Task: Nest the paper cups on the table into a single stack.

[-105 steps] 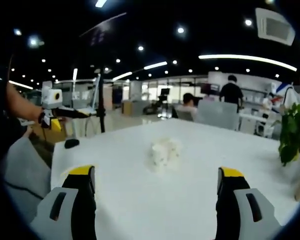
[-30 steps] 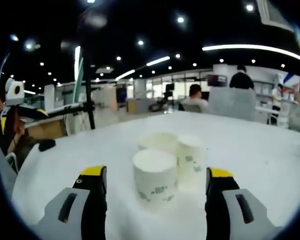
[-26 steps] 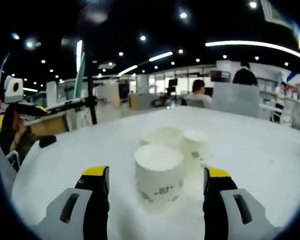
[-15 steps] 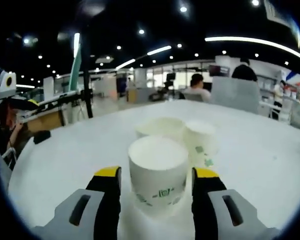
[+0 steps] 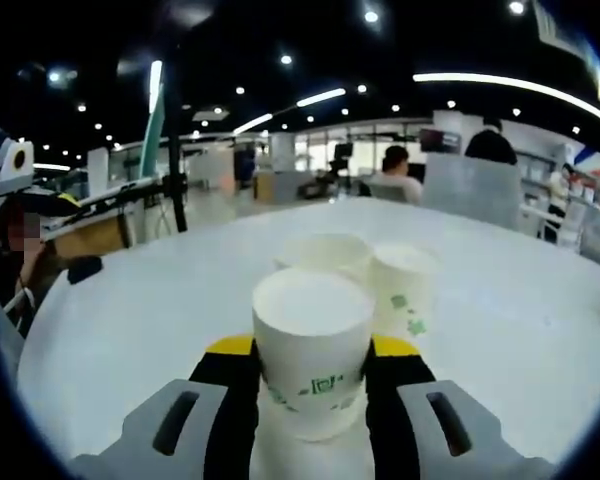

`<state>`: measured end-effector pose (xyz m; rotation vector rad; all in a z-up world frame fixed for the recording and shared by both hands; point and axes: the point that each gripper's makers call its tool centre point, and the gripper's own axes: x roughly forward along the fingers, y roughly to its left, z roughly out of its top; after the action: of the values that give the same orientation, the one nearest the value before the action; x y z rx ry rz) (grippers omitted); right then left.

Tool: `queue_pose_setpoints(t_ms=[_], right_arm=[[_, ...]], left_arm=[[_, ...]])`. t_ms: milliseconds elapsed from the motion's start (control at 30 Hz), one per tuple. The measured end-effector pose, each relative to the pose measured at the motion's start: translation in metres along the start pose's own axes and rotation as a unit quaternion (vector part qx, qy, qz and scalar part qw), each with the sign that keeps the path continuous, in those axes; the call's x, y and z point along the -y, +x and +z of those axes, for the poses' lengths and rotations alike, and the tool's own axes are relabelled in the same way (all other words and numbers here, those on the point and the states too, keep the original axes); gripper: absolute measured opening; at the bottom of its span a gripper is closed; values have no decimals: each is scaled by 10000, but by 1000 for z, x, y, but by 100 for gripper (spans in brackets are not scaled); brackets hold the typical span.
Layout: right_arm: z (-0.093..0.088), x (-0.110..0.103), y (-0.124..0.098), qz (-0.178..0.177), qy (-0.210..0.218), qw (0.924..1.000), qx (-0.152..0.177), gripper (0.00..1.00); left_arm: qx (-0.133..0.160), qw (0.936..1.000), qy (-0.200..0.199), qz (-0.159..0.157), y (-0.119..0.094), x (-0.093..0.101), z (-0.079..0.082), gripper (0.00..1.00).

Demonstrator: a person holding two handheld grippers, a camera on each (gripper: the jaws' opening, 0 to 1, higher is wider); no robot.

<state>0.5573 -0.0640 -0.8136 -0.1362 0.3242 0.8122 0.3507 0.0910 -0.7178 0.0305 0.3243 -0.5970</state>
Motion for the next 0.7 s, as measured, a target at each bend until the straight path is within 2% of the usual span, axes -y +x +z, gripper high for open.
queue_pose_setpoints(t_ms=[267,700], right_arm=[[3,1,-8,14,147,9999,-34,38],[29,15,-25,-41,326,9995,-41,38]], left_arm=[[27,9998,187,8,2,-1,2,98],[10,9997,246,53,5,-7,9,98]])
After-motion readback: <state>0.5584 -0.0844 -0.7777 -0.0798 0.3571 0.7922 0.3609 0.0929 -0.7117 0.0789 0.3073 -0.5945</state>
